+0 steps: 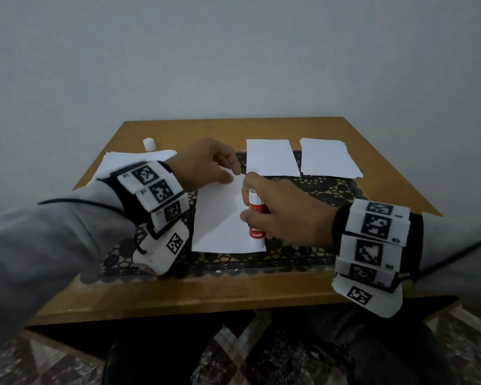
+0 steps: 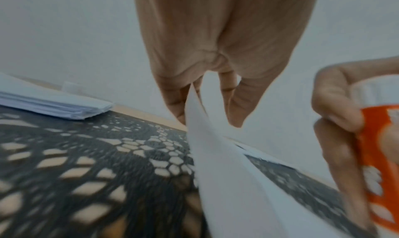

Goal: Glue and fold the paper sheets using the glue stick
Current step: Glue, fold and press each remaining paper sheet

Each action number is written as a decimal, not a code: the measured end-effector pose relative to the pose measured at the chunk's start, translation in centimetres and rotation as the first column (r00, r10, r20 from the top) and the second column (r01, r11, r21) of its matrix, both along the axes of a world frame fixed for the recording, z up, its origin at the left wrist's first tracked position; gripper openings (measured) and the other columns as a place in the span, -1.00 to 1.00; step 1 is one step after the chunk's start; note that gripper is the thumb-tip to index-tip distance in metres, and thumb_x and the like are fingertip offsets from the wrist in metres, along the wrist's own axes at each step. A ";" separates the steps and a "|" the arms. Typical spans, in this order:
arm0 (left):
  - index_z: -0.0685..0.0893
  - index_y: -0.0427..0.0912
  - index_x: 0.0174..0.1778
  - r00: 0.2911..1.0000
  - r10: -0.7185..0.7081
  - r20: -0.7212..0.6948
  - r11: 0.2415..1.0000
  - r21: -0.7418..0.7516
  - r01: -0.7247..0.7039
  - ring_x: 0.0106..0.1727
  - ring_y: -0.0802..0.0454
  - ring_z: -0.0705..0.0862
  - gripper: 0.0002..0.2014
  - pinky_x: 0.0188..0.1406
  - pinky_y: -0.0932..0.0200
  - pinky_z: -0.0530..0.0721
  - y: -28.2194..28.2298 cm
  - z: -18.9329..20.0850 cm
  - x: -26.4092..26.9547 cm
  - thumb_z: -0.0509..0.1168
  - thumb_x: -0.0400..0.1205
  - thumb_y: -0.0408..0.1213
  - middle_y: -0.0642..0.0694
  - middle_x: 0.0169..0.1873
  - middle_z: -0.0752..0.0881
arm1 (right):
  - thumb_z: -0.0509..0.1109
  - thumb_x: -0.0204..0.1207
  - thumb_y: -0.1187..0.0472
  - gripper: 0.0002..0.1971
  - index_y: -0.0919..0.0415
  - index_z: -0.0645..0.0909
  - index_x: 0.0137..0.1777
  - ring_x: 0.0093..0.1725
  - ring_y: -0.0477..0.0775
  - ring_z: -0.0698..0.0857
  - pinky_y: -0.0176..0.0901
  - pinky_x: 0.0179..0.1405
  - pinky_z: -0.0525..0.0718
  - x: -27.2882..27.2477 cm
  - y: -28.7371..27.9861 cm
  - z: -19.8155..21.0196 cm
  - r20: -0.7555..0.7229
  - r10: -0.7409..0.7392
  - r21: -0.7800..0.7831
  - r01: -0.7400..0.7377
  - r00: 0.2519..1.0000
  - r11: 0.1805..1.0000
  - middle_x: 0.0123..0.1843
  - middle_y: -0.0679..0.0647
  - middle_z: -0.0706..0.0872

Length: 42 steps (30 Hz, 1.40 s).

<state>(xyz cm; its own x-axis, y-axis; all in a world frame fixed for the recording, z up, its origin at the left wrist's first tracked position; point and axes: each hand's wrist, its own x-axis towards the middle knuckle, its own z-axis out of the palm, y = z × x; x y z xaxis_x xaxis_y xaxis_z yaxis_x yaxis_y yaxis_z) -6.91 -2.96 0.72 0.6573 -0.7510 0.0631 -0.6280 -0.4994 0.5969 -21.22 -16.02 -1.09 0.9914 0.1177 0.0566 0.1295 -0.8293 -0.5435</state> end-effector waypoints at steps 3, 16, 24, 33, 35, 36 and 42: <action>0.78 0.02 -0.25 0.996 -0.089 -0.032 0.994 0.064 0.091 -0.12 0.08 0.66 -0.76 0.01 0.13 0.62 -0.5 1.9 1.0 0.45 0.48 -0.48 -0.12 -0.15 0.78 | 0.31 0.65 0.13 -0.83 0.13 0.39 0.11 -0.29 0.04 0.70 -0.08 -0.27 0.71 0.2 -0.3 0.4 -0.055 0.009 0.019 -0.008 0.998 1.000 -0.15 0.05 0.67; 0.84 -0.01 -0.04 0.961 -0.007 -0.275 0.978 0.198 0.064 0.03 0.03 0.67 -0.61 -0.03 0.27 0.70 2.7 1.0 -0.2 0.29 0.50 -0.58 0.07 0.07 0.75 | 0.31 0.65 0.20 -0.87 0.25 0.47 0.05 -0.38 0.14 0.79 0.10 -0.42 0.79 2.4 -5.1 2.7 0.107 -0.225 0.112 0.213 0.969 0.971 -0.18 0.18 0.73; 0.75 0.02 0.16 0.998 0.004 0.065 0.958 0.287 -0.023 0.28 0.09 0.51 -0.71 0.24 0.26 0.38 3.2 -1.1 -0.9 0.47 0.52 -0.28 0.05 0.37 0.57 | 0.30 0.65 0.13 -0.85 0.20 0.46 0.06 -0.19 0.13 0.73 0.02 -0.20 0.75 4.6 -4.9 1.9 0.197 -0.264 0.040 0.261 0.944 0.965 -0.08 0.15 0.70; 0.73 0.03 0.12 0.995 -0.002 0.095 0.945 0.327 -0.029 0.30 0.01 0.54 -0.69 0.34 0.04 0.48 3.2 -2.7 -0.7 0.53 0.46 -0.16 0.02 0.30 0.63 | 0.30 0.66 0.15 -0.85 0.20 0.45 0.08 -0.21 0.07 0.73 0.00 -0.18 0.75 6.4 -3.9 0.6 0.137 -0.248 0.006 0.250 0.959 0.968 -0.11 0.11 0.70; 0.72 0.05 0.11 0.996 0.000 0.093 0.947 0.319 -0.030 0.31 0.02 0.54 -0.69 0.35 0.04 0.48 3.3 -2.8 -0.6 0.53 0.45 -0.14 0.03 0.30 0.62 | 0.31 0.65 0.15 -0.85 0.20 0.46 0.09 -0.20 0.08 0.73 0.00 -0.16 0.76 6.8 -3.8 0.5 0.129 -0.250 -0.004 0.252 0.960 0.968 -0.09 0.13 0.71; 0.72 0.05 0.11 0.996 -0.003 0.091 0.949 0.315 -0.026 0.31 0.02 0.53 -0.68 0.35 0.04 0.47 3.3 -2.9 -0.5 0.53 0.45 -0.14 0.04 0.30 0.62 | 0.32 0.65 0.15 -0.85 0.19 0.46 0.09 -0.19 0.09 0.73 0.02 -0.14 0.76 7.0 -3.7 0.4 0.123 -0.251 -0.011 0.254 0.960 0.967 -0.09 0.14 0.71; 0.68 0.11 0.17 0.999 -0.032 0.041 0.943 0.332 0.016 0.38 0.01 0.49 -0.65 0.45 -0.06 0.41 3.2 -2.9 -0.2 0.51 0.48 -0.17 0.06 0.37 0.58 | 0.31 0.64 0.16 -0.84 0.23 0.47 0.09 -0.21 0.11 0.70 0.02 -0.14 0.73 7.4 -3.5 0.1 0.119 -0.249 -0.024 0.254 0.961 0.967 -0.08 0.16 0.72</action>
